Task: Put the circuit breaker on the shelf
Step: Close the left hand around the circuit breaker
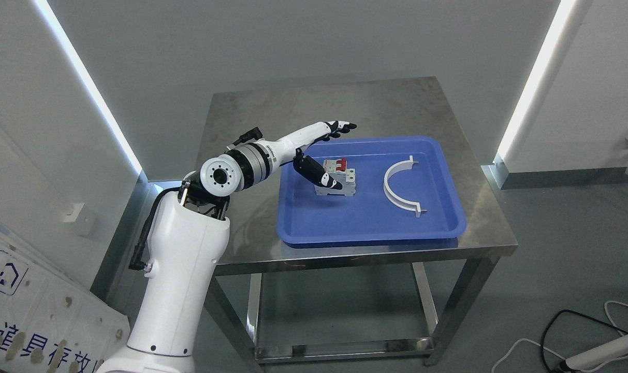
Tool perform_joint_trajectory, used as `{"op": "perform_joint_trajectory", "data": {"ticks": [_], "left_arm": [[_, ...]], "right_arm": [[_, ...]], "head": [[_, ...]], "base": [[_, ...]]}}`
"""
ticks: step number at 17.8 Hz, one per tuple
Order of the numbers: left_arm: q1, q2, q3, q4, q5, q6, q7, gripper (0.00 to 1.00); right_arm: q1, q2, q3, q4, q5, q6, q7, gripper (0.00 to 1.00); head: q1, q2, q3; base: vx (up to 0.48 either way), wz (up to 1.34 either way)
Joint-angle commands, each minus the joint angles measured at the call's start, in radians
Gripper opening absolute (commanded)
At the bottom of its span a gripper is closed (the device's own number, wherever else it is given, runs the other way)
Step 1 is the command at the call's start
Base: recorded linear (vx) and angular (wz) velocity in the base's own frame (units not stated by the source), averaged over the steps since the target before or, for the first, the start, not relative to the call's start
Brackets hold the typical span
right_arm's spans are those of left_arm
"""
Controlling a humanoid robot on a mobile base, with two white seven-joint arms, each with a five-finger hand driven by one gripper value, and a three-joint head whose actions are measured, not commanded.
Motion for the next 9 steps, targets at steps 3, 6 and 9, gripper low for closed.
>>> {"op": "perform_joint_trajectory", "data": {"ticks": [3, 6, 9], "left_arm": [[-0.046, 0.017, -0.105, 0.234, -0.144, -0.01, 0.003, 0.81], [-0.046, 0.017, -0.08, 0.234, -0.144, -0.017, 0.014, 0.72], [-0.046, 0.017, -0.065, 0.234, -0.149, -0.057, 0.043, 0.64]], "right_arm": [[0.015, -0.017, 0.0, 0.0, -0.001, -0.022, 0.001, 1.0], [0.015, -0.017, 0.0, 0.0, -0.001, -0.022, 0.001, 1.0], [0.015, -0.017, 0.0, 0.0, 0.001, -0.022, 0.001, 1.0]], "head": [[0.0, 0.0, 0.0], [0.0, 0.0, 0.0], [0.0, 0.0, 0.0]], "base": [[0.0, 0.0], [0.0, 0.0], [0.0, 0.0]]}}
